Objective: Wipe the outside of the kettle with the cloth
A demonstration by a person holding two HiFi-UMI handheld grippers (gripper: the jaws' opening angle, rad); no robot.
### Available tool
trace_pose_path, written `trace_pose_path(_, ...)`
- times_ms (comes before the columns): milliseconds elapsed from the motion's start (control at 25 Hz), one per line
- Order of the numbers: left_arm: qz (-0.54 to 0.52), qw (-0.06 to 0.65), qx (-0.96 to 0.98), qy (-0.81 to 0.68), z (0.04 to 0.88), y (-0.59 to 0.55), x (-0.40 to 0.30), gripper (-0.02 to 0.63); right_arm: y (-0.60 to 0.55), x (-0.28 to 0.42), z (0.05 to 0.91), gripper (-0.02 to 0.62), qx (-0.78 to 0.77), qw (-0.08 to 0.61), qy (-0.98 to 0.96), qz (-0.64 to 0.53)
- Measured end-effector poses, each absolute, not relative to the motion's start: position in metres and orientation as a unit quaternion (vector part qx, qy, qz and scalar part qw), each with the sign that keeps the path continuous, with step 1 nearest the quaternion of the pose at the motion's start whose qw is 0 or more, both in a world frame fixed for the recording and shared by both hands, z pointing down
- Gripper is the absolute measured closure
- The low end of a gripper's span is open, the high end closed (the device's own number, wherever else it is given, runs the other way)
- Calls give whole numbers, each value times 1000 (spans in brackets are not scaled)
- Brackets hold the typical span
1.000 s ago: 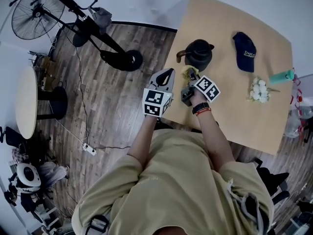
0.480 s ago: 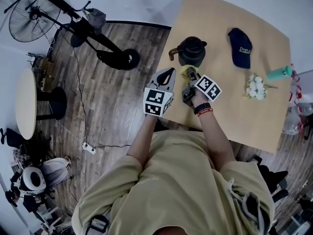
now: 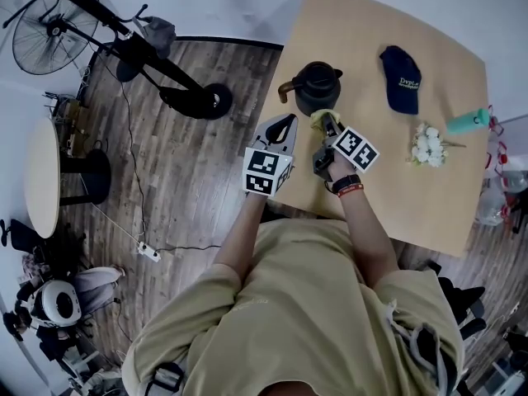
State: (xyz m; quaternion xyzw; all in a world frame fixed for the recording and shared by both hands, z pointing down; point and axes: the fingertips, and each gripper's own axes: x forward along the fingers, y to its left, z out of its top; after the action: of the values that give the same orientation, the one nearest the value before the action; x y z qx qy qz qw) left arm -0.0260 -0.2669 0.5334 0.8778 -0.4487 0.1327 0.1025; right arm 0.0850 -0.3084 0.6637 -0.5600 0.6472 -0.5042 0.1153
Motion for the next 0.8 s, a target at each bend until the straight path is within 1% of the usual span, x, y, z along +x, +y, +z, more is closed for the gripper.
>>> trace_pose_path(440, 129, 109, 881, -442, 536, -271, -13, 583, -330, 130, 666, 472, -594, 95, 640, -479)
trace_pose_path(800, 133, 113, 874, -453, 541, -268, -28, 583, -358, 149, 684, 472, -614, 64, 629, -472)
